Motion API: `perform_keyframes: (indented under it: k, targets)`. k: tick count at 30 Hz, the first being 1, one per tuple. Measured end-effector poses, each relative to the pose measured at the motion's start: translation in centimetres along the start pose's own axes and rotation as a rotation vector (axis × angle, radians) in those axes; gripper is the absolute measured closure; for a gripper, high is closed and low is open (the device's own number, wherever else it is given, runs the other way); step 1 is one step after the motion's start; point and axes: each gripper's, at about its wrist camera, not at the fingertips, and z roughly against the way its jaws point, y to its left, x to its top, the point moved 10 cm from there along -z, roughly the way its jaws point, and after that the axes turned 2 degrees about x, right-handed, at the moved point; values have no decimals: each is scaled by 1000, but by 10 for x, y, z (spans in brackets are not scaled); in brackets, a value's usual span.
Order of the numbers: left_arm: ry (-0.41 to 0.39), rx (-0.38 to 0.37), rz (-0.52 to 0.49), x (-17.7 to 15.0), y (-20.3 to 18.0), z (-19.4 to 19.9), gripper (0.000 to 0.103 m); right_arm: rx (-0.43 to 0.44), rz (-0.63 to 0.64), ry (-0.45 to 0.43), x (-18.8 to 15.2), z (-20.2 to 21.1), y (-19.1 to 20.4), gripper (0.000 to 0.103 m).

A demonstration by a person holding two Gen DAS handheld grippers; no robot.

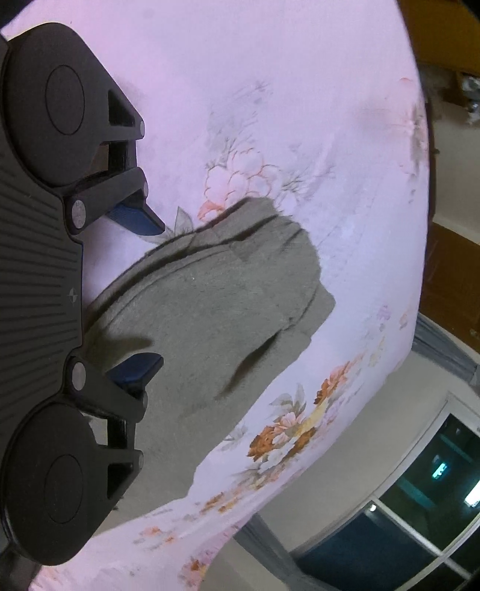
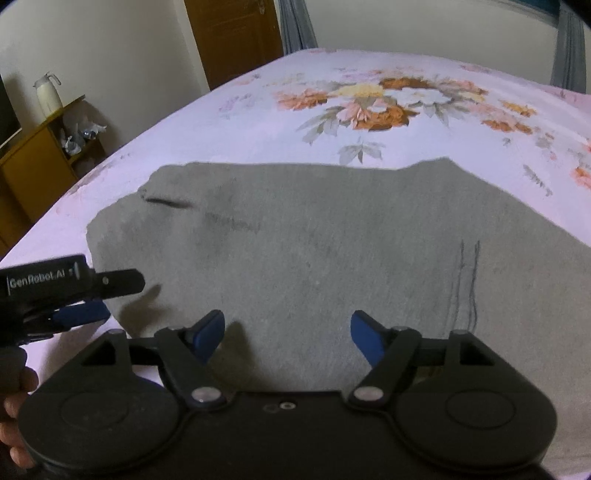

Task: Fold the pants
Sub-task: 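Move the left gripper to the pant leg end and close on it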

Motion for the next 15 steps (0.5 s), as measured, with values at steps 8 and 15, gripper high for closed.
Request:
perform_keyframes:
  k: [8,15]
  targets:
    - [6,-58,65,3,-3,-16,34,7,0,-13,7,-2,2,27]
    - [-11,-139,159,7,-3,-33,34,11,2,-16,7,-5,-1,27]
